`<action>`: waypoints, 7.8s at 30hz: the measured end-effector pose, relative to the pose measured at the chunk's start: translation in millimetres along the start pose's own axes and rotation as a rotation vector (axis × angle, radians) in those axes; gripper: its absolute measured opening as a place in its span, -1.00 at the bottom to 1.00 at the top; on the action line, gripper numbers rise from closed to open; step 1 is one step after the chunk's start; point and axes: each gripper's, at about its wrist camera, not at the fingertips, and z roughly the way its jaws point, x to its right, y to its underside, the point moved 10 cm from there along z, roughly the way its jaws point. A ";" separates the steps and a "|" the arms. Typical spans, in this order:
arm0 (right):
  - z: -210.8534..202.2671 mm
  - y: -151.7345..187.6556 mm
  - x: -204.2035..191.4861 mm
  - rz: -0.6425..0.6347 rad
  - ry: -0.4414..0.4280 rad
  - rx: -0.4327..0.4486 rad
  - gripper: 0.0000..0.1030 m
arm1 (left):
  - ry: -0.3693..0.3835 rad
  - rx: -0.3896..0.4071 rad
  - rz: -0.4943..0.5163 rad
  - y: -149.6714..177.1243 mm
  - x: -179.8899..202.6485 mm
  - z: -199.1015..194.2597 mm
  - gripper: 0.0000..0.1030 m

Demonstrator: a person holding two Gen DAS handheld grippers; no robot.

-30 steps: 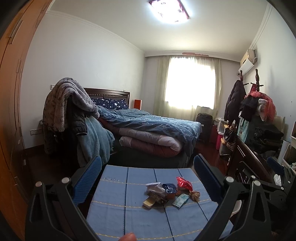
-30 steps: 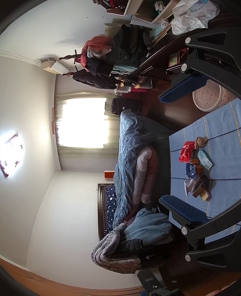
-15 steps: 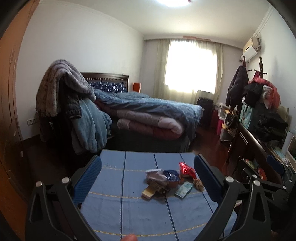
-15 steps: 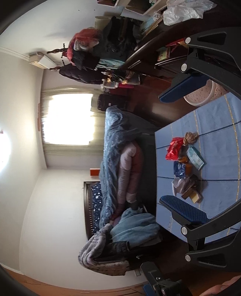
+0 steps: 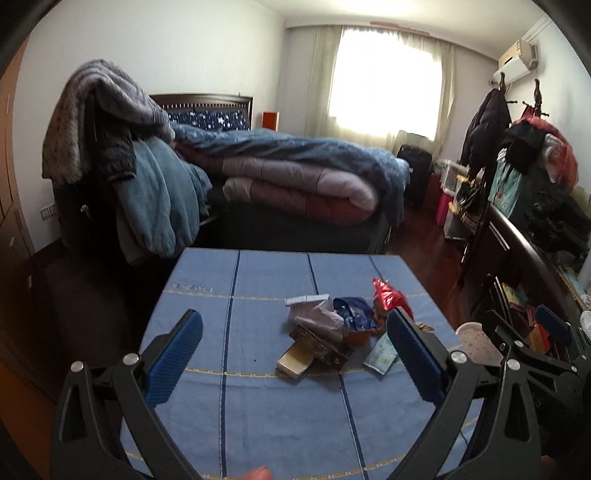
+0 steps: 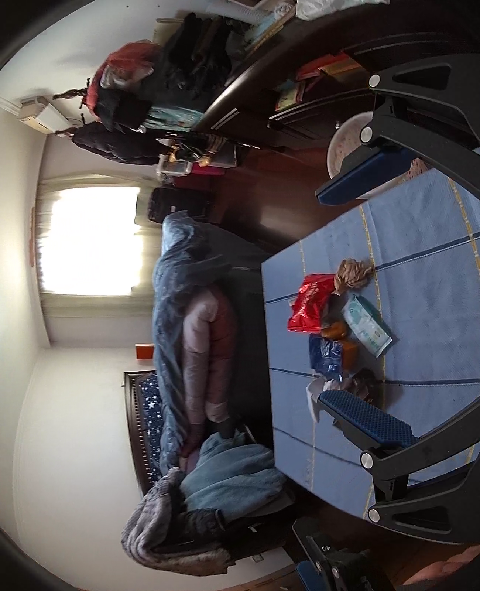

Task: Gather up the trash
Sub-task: 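Move both tools forward over the trash pile on the blue tablecloth, then grasp the dark brown box with the left tool while the right tool grasps the blue wipes packet, then carry both items over the pink-dotted wastebasket and open both tools to drop them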

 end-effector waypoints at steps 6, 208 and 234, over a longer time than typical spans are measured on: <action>22.9 0.3 -0.4 0.001 0.008 -0.015 0.93 | 0.002 -0.039 -0.001 8.1 1.0 32.8 0.93; 66.1 74.2 197.2 0.284 0.050 -0.159 -0.15 | 0.523 -0.046 0.271 53.4 300.5 78.6 -0.51; 178.3 132.5 346.9 0.397 0.188 -0.284 -0.05 | 0.647 -0.300 0.341 130.8 472.4 223.3 0.16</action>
